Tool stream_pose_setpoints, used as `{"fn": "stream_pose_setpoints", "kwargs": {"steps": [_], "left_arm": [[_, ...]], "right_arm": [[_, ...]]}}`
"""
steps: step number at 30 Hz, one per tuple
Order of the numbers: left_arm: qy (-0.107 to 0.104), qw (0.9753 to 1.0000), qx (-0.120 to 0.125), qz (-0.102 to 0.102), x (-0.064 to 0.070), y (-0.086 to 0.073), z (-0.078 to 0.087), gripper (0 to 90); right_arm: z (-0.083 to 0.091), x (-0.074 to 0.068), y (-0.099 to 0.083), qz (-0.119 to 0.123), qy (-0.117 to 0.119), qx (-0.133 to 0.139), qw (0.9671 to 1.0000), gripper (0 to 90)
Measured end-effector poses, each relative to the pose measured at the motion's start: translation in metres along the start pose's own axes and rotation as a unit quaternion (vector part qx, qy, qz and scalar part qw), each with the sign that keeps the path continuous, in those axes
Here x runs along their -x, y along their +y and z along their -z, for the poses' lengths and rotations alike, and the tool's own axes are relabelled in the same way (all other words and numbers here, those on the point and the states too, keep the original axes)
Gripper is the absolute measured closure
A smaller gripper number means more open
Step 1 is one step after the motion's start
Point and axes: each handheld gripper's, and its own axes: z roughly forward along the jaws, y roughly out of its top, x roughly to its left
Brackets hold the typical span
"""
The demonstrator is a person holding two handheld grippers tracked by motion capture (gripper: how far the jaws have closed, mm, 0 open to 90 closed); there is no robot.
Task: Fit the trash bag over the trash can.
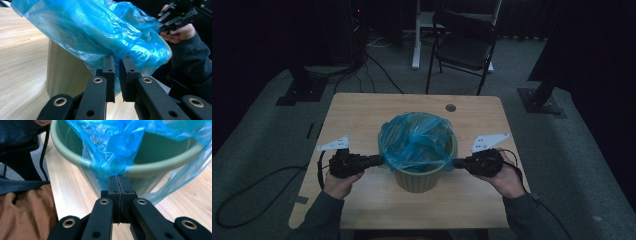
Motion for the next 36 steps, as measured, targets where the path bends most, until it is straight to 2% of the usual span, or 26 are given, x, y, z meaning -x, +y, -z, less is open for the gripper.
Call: {"fn": "stream_pose_setpoints", "kwargs": {"steps": [18, 36], "left_arm": [[-0.015, 0.9998, -0.014, -0.010, 0.010, -0.007, -0.010, 85.6], [-0.028, 0.9987, -0.036, -0.023, 0.021, -0.014, -0.021, 85.3]], "right_arm": [[-0.013, 0.003, -0.010, -0.014, 0.012, -0.019, 0.9997, 90.0], [-0.018, 0.010, -0.023, -0.032, 0.007, -0.038, 0.9987, 90.0]]}}
